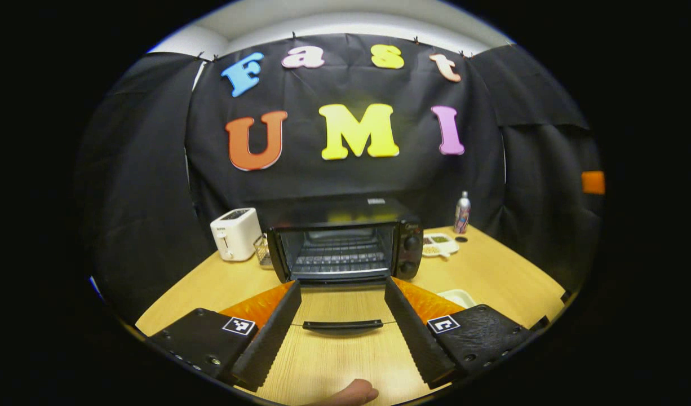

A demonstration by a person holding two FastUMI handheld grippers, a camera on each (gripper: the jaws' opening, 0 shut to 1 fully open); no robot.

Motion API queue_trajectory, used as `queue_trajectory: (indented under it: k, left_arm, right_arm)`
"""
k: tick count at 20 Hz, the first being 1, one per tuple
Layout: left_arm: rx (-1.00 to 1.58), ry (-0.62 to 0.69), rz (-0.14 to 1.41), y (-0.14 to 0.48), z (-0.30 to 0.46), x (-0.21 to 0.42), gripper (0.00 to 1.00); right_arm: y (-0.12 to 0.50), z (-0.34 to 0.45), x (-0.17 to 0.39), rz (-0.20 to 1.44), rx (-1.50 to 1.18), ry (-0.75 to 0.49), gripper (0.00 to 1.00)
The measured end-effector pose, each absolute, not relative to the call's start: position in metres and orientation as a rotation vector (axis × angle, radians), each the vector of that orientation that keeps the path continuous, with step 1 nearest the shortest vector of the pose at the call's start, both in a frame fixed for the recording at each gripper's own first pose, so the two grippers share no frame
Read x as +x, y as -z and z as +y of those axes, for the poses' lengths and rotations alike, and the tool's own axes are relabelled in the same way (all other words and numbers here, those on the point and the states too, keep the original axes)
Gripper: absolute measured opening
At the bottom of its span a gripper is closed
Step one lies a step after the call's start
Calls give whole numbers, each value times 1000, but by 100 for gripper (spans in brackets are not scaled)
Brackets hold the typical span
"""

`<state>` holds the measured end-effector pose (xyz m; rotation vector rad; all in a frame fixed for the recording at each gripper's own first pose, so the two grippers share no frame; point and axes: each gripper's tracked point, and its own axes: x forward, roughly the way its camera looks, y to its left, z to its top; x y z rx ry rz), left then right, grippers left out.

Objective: Open the electric oven with the left hand, put the food in, and close the electric oven.

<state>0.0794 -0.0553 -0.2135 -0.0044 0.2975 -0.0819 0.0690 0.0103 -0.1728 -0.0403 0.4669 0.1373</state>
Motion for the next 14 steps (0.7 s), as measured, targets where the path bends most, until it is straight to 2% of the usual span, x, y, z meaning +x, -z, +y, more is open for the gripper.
queue_trajectory:
  k: [5, 9, 11, 14]
  left_arm:
    - [-21, 58, 194, 171, -52, 43, 95]
    - [-51, 72, 167, 162, -52, 24, 96]
    - [-45, 60, 155, 159, -44, 19, 96]
    - [-54, 51, 152, 159, -40, 18, 96]
  right_arm:
    - [274, 37, 101, 782, -32, -186, 98]
    - [344, 54, 114, 1012, 24, -206, 97]
    - [371, 62, 119, 1101, 56, -206, 89]
    - [401, 68, 129, 1198, 100, -224, 85]
